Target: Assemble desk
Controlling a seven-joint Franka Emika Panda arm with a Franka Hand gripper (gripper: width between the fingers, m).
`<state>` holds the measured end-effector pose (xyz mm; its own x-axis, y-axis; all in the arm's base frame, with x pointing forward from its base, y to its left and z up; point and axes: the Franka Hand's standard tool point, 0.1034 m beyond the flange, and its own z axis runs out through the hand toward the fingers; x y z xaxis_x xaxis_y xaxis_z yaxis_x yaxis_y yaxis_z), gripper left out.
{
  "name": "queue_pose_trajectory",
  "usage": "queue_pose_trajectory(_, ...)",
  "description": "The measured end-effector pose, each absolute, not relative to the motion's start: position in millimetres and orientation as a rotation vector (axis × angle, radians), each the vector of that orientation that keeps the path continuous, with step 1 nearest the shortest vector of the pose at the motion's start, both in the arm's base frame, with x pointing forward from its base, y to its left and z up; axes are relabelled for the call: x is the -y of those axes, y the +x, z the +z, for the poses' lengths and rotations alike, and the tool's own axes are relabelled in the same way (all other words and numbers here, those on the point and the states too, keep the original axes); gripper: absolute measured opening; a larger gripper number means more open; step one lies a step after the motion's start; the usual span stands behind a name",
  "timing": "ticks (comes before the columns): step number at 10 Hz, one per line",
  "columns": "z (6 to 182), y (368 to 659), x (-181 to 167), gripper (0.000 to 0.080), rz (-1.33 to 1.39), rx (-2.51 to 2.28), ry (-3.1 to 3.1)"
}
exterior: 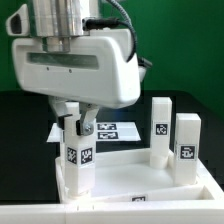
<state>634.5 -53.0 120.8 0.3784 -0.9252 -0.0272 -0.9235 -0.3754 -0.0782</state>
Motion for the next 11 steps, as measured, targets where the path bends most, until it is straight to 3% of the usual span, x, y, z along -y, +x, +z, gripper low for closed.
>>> queue_pose_trajectory(1, 120.3, 634, 57, 0.0284, -0.008, -1.943, -2.337)
queue_pose_trajectory(4, 119.7, 633, 59, 0.0284, 0.005, -2.053, -2.231)
queue_pose_trajectory(7, 119.2, 636, 50, 0.0608, -0.078, -1.433, -2.701)
queue_pose_trajectory(11, 119.4, 634, 45, 0.0647, -0.088, -0.825, -2.955)
